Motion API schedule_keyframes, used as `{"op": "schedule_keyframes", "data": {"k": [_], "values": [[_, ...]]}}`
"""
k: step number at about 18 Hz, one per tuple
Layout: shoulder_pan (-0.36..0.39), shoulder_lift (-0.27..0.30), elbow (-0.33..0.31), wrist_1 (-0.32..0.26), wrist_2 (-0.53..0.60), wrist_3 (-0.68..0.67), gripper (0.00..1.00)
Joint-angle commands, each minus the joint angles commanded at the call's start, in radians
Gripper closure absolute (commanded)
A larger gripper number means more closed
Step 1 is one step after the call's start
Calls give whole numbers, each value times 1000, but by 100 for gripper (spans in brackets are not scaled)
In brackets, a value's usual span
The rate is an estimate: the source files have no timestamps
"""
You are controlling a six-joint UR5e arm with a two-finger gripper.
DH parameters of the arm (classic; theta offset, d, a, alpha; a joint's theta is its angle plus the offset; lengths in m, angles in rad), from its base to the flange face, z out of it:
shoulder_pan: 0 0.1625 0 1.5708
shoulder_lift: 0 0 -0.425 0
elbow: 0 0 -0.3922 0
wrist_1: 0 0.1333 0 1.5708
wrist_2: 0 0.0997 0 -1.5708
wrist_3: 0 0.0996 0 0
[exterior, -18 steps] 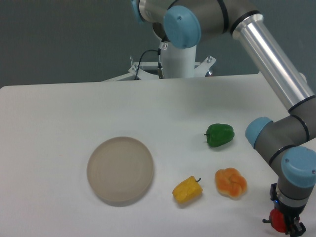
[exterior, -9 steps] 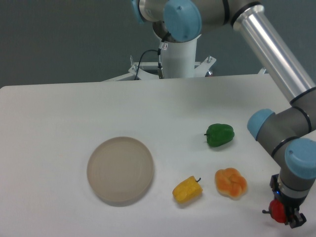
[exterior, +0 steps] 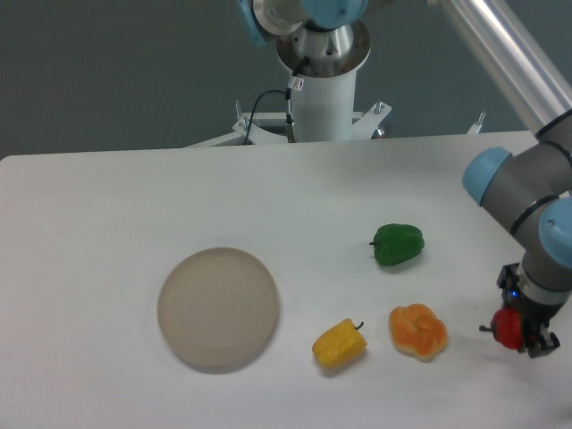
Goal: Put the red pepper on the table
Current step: 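Lift the held red pepper with the gripper and move it toward the green pepper, then lower the red pepper onto the table beside the green pepper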
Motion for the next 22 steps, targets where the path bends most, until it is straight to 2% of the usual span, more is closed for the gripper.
{"op": "schedule_keyframes", "data": {"k": [4, 9, 14, 22], "values": [[2, 57, -98, 0, 3, 6, 43], [14, 88, -183, 12, 14, 32, 43], [34, 88, -195, 17, 12, 77, 43], [52, 72, -203, 12, -41, 58, 43]]}}
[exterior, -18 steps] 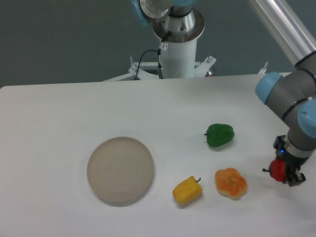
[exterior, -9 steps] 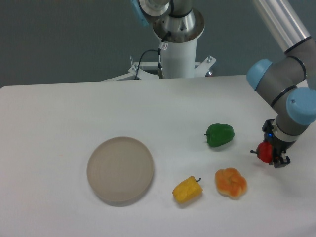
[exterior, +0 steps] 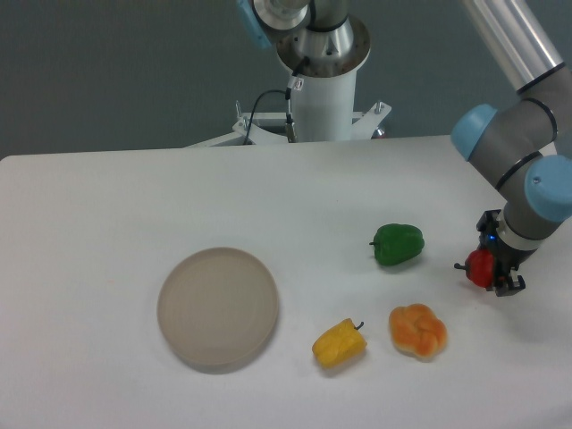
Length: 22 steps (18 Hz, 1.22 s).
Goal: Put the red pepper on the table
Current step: 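Lower the red pepper onto the table beside the green pepper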
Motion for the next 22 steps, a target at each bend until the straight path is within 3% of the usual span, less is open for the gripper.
{"op": "schedule_keyframes", "data": {"k": [4, 22], "values": [[26, -11, 5, -3, -77, -12, 43], [29, -21, 0, -5, -92, -57, 43]]}}
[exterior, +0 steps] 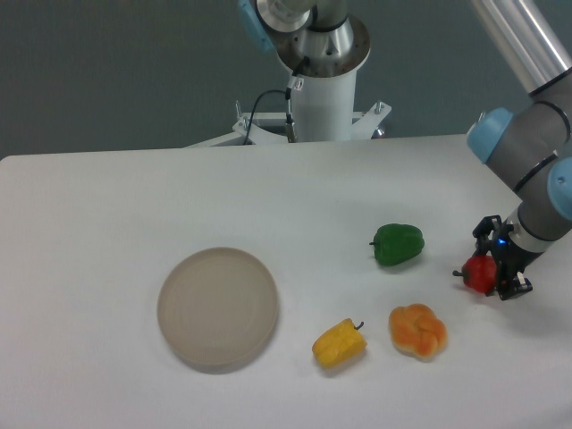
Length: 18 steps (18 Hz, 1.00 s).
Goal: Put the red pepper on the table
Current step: 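Lower the red pepper onto the table beside the green pepper, then open the gripper to release the red pepper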
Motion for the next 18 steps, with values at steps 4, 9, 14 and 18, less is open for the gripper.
{"op": "schedule_keyframes", "data": {"k": [4, 9, 14, 18], "values": [[-2, 0, -2, 0, 0, -14, 43], [-2, -3, 0, 0, 2, -14, 39], [0, -6, 5, 0, 2, -12, 29], [0, -5, 9, 0, 3, -12, 10]]}}
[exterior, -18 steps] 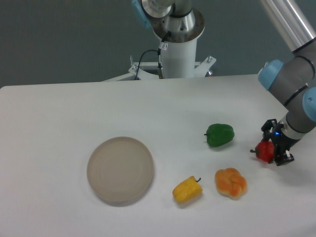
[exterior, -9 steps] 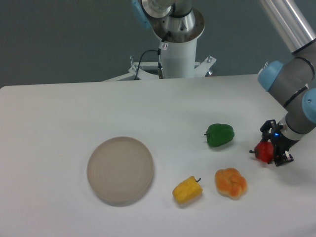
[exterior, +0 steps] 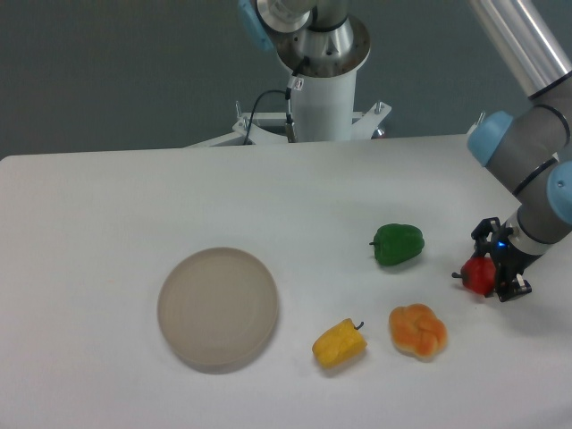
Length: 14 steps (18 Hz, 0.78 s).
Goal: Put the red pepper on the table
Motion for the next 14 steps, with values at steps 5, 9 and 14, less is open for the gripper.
{"op": "schedule_keyframes", "data": {"k": [5, 9, 14], "values": [[0, 5, 11, -2, 3, 0, 0], [-2, 11, 18, -3, 18, 0, 0], [-12, 35, 26, 2, 77, 8, 0]]}}
